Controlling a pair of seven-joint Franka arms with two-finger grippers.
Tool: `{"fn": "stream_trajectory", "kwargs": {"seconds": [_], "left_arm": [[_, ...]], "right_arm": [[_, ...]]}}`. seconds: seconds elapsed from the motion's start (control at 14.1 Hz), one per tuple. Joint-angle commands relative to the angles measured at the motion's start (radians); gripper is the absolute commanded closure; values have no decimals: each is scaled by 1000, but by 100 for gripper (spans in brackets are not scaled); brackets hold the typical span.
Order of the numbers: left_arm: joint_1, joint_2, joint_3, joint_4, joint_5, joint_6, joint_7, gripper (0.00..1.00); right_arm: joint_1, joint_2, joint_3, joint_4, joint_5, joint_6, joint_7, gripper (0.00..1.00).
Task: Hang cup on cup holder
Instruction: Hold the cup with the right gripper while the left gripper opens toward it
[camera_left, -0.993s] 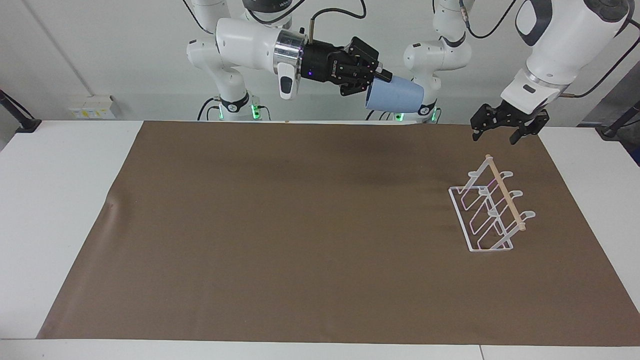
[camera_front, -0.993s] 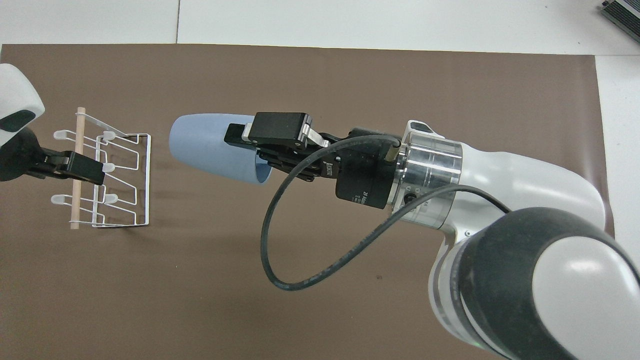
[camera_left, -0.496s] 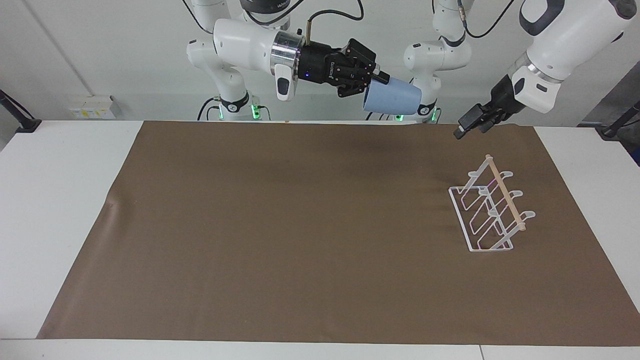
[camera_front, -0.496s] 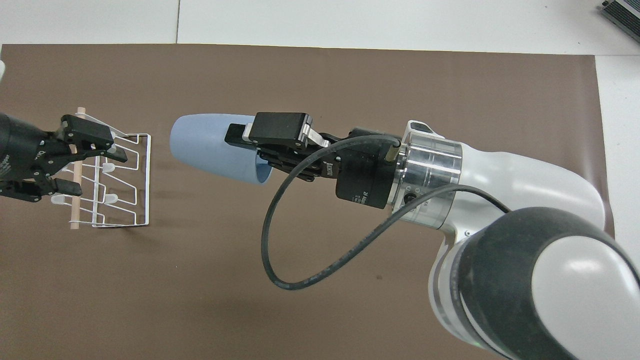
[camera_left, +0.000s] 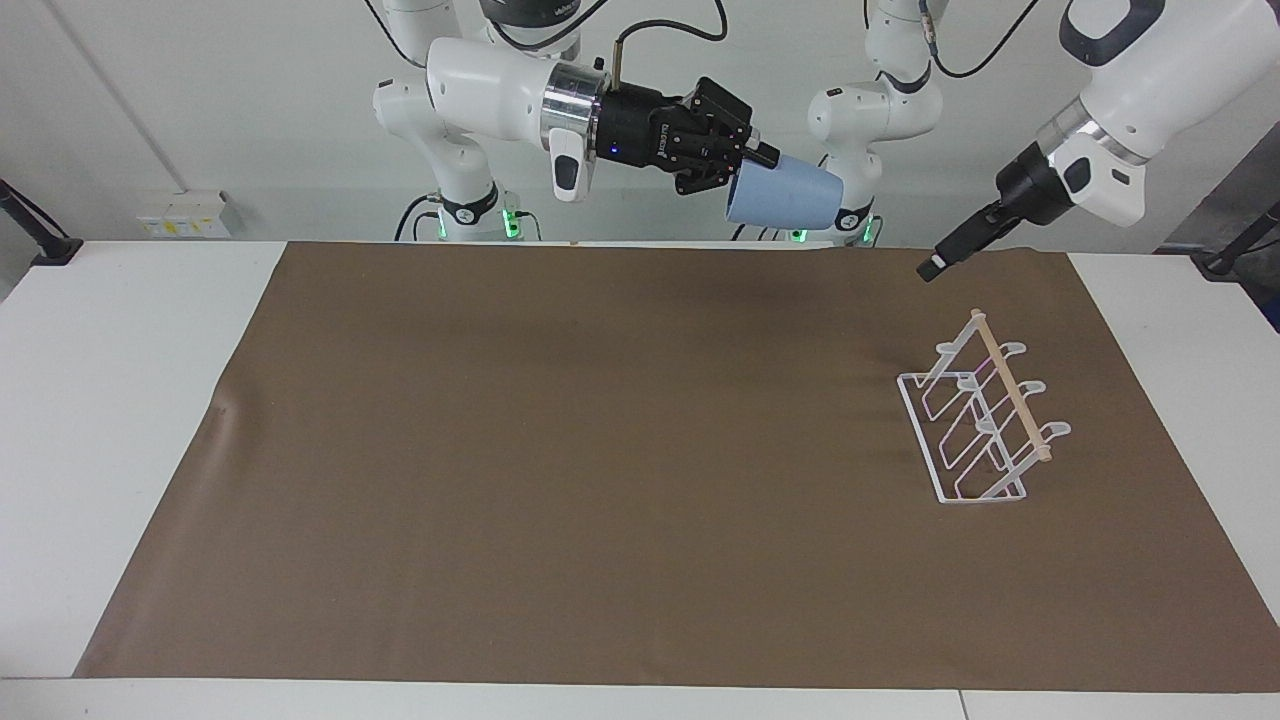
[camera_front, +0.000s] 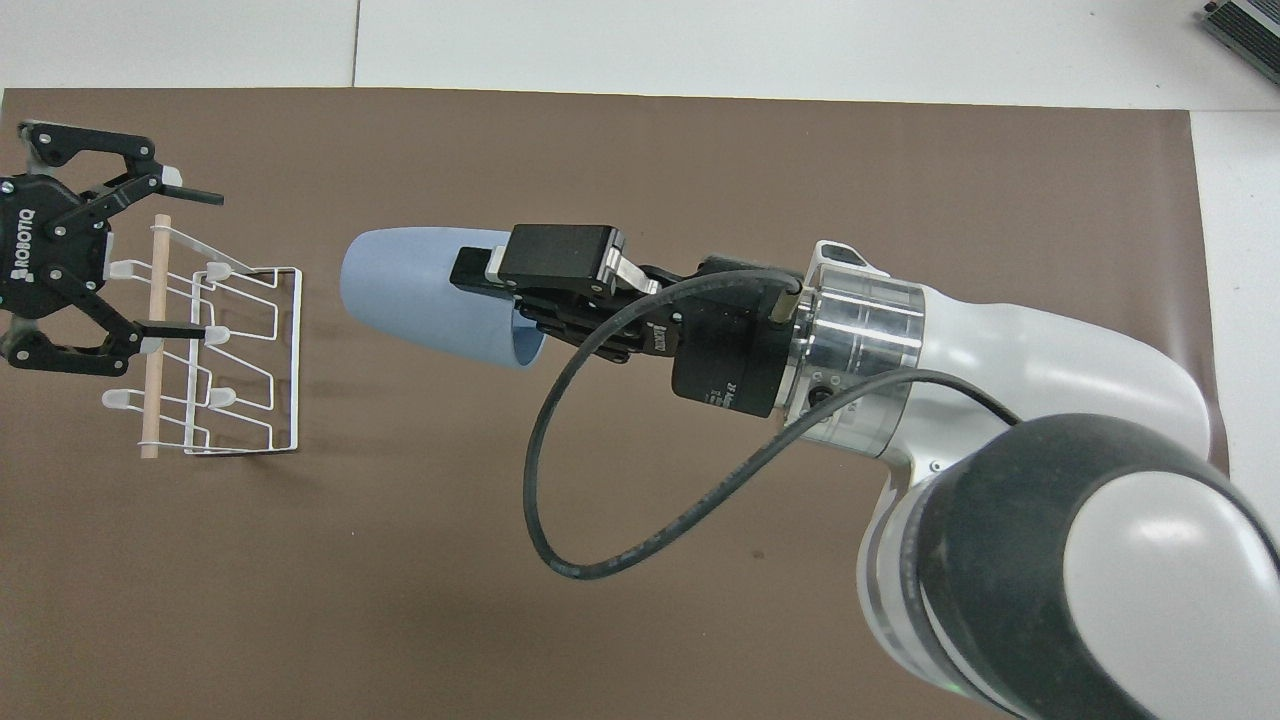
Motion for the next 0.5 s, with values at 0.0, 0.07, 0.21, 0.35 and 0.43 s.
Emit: {"fn": "stream_trajectory", "kwargs": {"seconds": [0.0, 0.07, 0.21, 0.35, 0.43], "left_arm": [[7, -21, -11, -18, -83, 24, -112, 0], [7, -23, -13, -19, -112, 26, -144, 0], [5, -29, -16, -16, -166, 24, -206, 0], [1, -42, -20, -19, -189, 23, -213, 0], [-5, -44, -22, -19, -203, 26, -220, 0]], "right_arm": [[-13, -22, 5, -20, 13, 10, 10, 100], [-13, -22, 5, -20, 11, 10, 10, 100], [-13, -22, 7, -20, 11, 12, 10, 100], [-11, -22, 5, -20, 11, 12, 10, 100], [-11, -23, 5, -20, 11, 12, 10, 100]]}}
